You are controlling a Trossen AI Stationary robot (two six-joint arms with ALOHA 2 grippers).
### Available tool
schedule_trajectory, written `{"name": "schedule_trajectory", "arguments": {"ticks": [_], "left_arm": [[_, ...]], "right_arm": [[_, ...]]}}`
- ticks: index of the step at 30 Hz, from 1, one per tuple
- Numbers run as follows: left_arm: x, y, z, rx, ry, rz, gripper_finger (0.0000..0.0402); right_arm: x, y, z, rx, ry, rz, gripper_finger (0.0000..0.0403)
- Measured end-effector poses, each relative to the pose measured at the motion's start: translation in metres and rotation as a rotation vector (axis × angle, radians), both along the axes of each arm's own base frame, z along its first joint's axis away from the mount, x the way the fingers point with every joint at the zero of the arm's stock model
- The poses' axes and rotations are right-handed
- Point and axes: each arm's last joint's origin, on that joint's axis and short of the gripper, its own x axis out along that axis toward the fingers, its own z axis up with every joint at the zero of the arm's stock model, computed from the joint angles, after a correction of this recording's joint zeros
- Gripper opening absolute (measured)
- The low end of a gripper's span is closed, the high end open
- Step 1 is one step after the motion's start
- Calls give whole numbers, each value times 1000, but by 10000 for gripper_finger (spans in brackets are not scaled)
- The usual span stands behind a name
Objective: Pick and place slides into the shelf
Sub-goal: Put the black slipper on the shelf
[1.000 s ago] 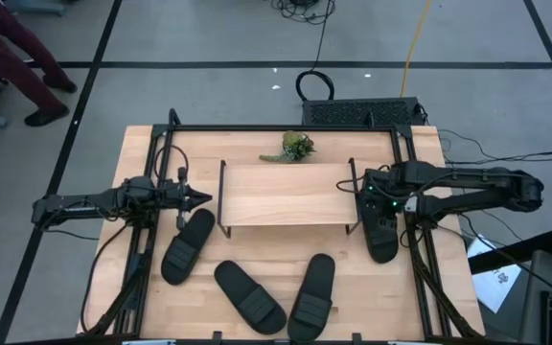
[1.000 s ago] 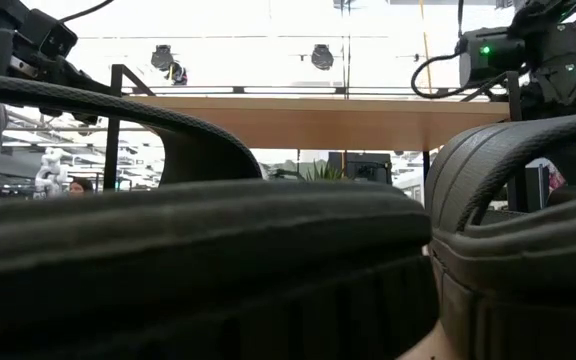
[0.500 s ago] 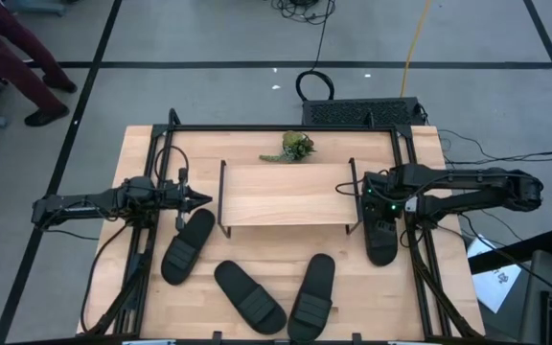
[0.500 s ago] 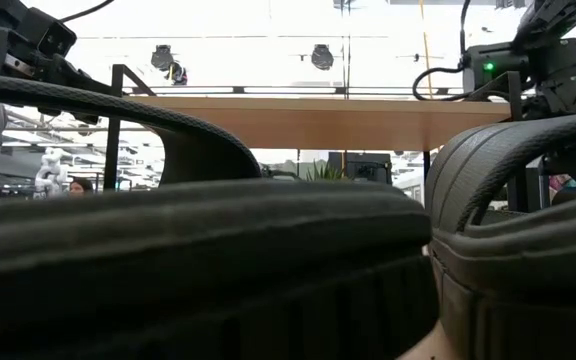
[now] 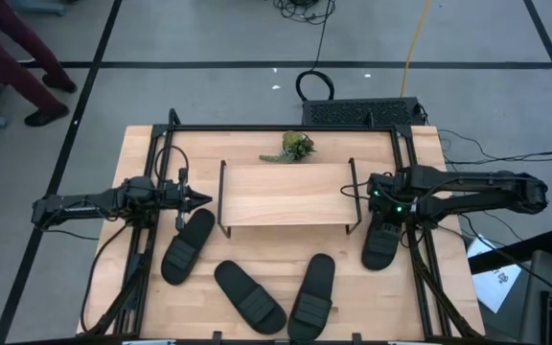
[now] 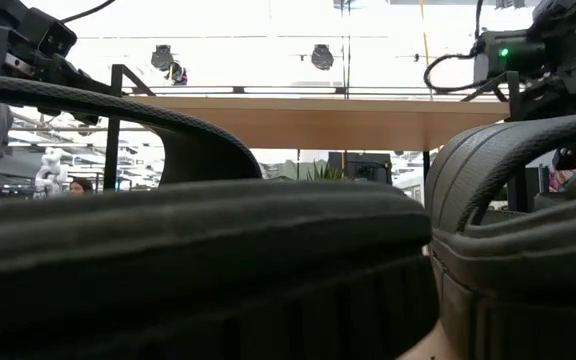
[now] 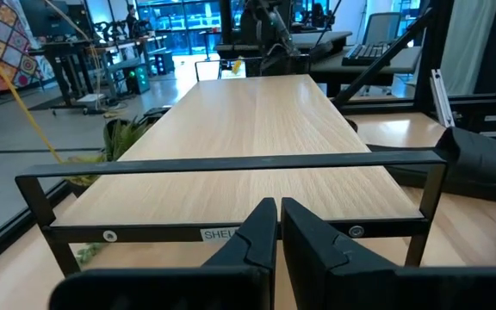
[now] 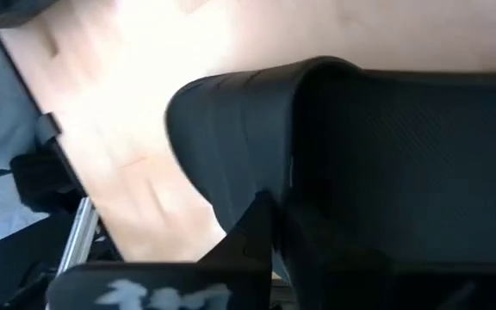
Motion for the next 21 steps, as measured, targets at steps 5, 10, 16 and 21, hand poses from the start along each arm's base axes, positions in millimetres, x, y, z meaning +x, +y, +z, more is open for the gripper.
{"name": "schedule_trajectory", "arguments": {"ticks": [5, 10, 16, 21], "left_arm": [[0, 0, 0, 0, 0, 0, 26], [0, 0, 0, 0, 0, 0, 26], [0, 0, 0, 0, 0, 0, 26], [0, 0, 0, -1, 0, 0, 26]], "right_arm": [[-5, 7, 20, -15, -30, 12, 3], [-9, 7, 52, -152, -88, 19, 2], [-13, 7, 96, -173, -168, 24, 1], [-20, 10, 125, -110, -255, 81, 1]]}}
